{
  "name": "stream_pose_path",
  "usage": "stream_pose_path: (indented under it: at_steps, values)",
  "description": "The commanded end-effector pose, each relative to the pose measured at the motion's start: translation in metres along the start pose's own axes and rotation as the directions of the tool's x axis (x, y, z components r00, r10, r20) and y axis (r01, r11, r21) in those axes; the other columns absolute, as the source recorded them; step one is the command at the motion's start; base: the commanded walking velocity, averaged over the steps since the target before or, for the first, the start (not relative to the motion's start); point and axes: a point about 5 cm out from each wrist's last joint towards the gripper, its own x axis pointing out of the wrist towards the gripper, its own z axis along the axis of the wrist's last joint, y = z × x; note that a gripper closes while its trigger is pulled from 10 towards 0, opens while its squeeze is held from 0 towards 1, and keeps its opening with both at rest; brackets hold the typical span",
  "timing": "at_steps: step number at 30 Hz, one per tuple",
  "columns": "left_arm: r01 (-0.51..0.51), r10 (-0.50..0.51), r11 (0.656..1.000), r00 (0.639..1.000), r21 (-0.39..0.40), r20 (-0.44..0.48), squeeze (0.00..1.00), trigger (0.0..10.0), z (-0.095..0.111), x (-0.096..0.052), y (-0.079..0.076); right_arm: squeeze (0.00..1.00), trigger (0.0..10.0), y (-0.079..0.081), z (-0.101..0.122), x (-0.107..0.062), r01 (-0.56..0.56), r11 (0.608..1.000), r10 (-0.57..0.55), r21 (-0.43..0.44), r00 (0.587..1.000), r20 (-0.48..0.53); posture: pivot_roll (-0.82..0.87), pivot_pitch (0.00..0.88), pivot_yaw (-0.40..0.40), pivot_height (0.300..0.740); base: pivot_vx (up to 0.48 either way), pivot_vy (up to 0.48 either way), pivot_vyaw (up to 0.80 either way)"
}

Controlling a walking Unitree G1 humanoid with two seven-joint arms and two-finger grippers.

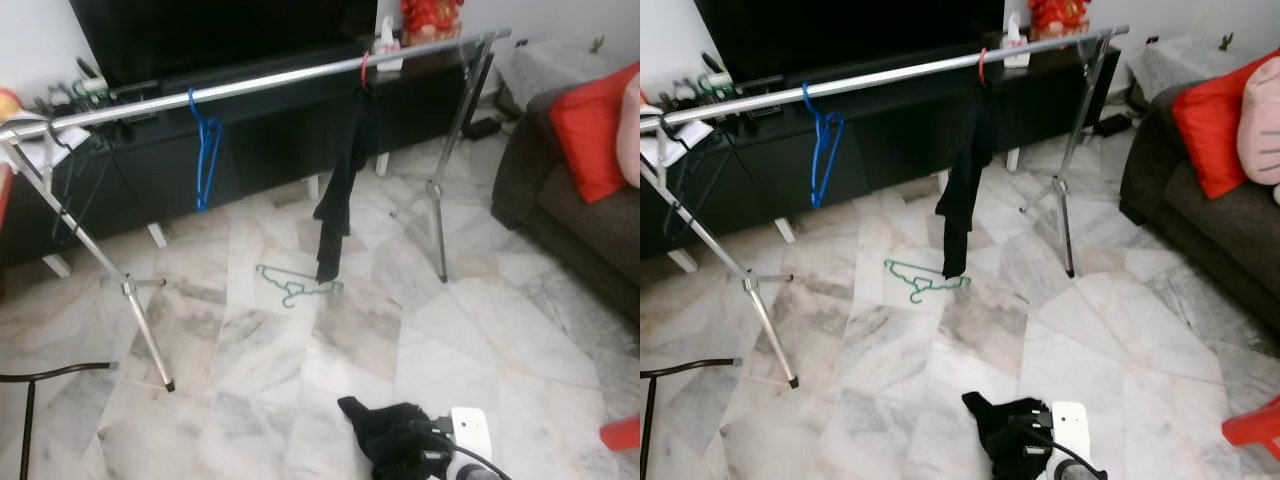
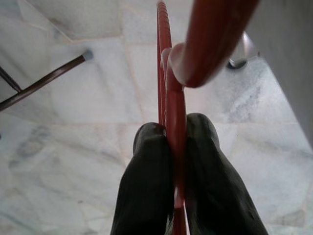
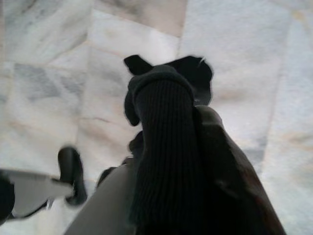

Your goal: Hang hanger

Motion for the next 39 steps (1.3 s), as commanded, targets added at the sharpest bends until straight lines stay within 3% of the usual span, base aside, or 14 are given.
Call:
stream_pose_path:
  at_steps: [1, 8, 18, 39]
  values:
    - [0.014, -0.014, 1.0, 1.0, -0.002, 0.001, 0.0, 10.0, -0.0014, -0.0001, -0.0027, 0.0, 10.0, 0.0045, -0.0034, -0.0002, -0.01, 1.0, 0.01, 0.009, 1.0, -0.011, -0.08, 0.072, -0.029, 0.74, -0.311, 0.0, 0.0]
    - [0.014, -0.014, 1.0, 1.0, -0.004, 0.001, 0.0, 10.0, -0.0013, -0.0001, -0.0029, 0.0, 10.0, 0.0045, -0.0029, -0.0001, -0.012, 1.0, 0.012, -0.006, 1.0, -0.01, -0.08, 0.072, -0.029, 0.74, -0.311, 0.0, 0.13]
    - [0.016, -0.016, 1.0, 1.0, -0.005, 0.0, 0.0, 10.0, -0.0016, -0.0002, -0.0036, 0.0, 10.0, 0.0038, -0.003, -0.0001, -0.014, 1.0, 0.013, -0.018, 1.0, -0.015, -0.08, 0.076, -0.033, 0.74, -0.312, 0.0, 0.73]
    - [0.018, -0.018, 1.0, 1.0, 0.009, -0.003, 0.0, 10.0, -0.0025, -0.0002, -0.0022, 0.0, 10.0, 0.0059, -0.003, 0.0, -0.016, 1.0, 0.016, -0.02, 1.0, -0.011, -0.08, 0.07, -0.023, 0.74, -0.316, 0.0, 0.08]
